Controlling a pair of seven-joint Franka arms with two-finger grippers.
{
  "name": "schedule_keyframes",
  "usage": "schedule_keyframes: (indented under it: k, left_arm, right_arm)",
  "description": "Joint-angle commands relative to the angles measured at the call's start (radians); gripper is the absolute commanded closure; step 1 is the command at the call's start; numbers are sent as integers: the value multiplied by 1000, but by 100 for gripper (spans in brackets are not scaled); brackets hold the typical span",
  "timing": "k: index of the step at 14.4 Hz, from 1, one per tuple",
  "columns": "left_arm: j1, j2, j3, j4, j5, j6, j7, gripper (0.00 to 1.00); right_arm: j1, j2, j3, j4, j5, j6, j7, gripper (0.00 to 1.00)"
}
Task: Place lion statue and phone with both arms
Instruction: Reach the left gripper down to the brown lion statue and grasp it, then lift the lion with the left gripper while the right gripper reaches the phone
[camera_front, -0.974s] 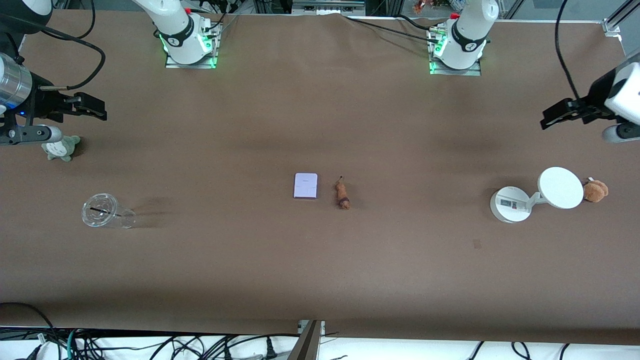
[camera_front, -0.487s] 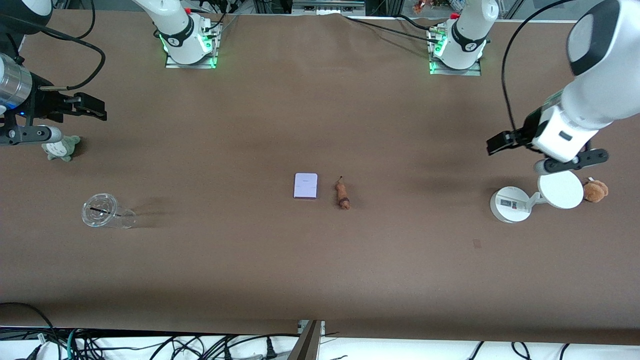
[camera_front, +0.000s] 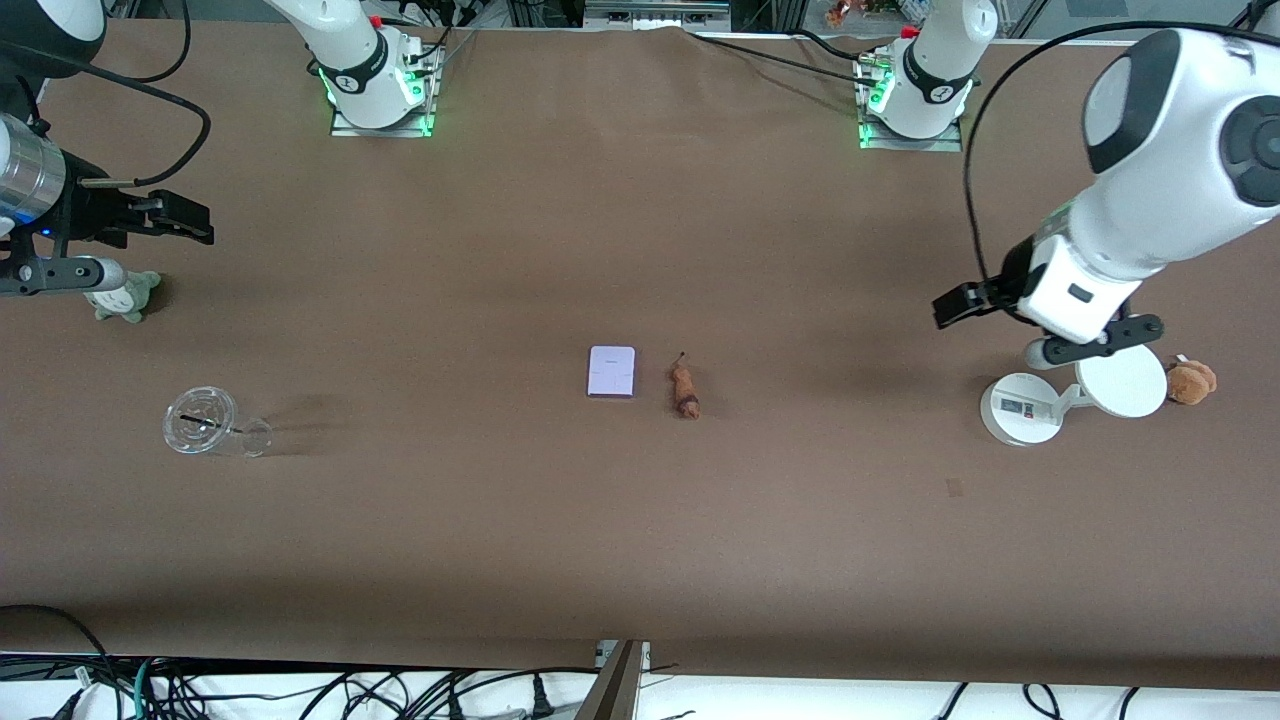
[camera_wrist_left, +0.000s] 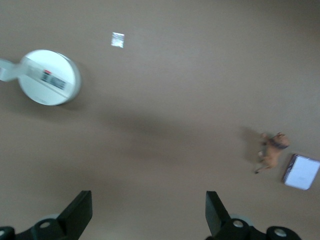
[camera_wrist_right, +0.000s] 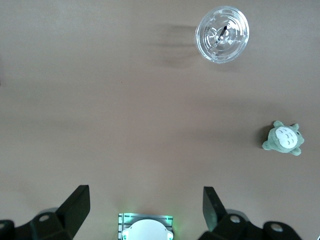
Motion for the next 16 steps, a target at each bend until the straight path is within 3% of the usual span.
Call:
schedule_keyframes:
  k: [1,3,7,11,16]
  left_arm:
    - [-150,116,-2,31,-2,125,-212,0]
    - [-210,249,-2,122,-4,190,-286,0]
    - [-331,561,13,419,54,196,-374,0]
    - [-408,656,22,427,84,344,-429,0]
    - [-464,730,22,425,151,380,-437,0]
  right_arm:
    - [-6,9,2,26,11,-6,12,0]
    - [-6,9,2,25,11,-6,12,0]
    - [-5,12,4,25,12,-6,14,0]
    - [1,21,7,25,14,9,14,0]
    - [17,76,18,25,63,50,14,0]
